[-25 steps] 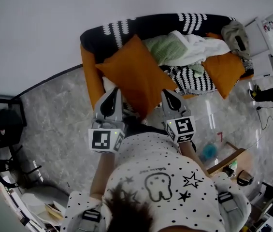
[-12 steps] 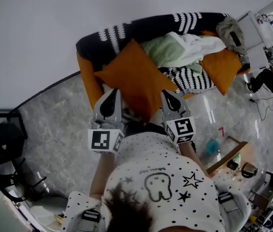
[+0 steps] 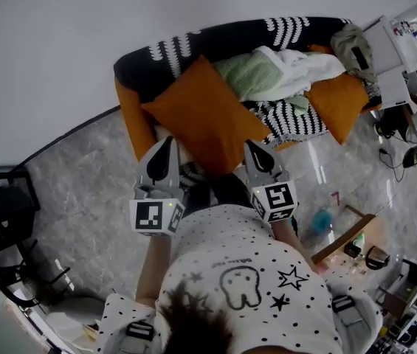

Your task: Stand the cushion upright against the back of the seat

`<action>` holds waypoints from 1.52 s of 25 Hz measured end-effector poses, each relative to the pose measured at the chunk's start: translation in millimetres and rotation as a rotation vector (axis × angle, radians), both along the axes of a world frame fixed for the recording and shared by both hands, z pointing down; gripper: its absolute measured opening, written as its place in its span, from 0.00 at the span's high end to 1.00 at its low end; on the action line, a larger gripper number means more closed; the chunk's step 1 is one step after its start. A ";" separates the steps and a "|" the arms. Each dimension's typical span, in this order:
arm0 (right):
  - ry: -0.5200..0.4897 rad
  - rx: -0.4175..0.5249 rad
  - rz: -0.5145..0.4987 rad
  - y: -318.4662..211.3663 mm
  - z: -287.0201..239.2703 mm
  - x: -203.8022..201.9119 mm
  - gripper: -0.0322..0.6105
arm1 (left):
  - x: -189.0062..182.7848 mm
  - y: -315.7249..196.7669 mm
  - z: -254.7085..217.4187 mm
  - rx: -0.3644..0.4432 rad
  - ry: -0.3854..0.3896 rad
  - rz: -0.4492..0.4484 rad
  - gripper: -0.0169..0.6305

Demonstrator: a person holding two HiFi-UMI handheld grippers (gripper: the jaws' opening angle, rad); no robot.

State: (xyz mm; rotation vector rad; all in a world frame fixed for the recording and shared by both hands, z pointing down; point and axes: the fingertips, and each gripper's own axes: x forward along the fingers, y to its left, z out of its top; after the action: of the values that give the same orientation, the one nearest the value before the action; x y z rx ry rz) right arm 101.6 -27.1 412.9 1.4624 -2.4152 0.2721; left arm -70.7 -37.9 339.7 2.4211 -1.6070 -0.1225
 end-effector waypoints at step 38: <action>-0.064 0.015 -0.181 -97.5 -14.9 12.9 0.96 | 23.3 -52.4 -18.0 -0.008 -0.017 -0.169 0.98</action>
State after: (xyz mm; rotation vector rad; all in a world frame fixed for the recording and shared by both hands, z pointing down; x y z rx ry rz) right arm 114.5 -124.6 398.0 1.2477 -2.5856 0.2637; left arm -47.4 -90.4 321.7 2.2837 -1.8149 -0.1240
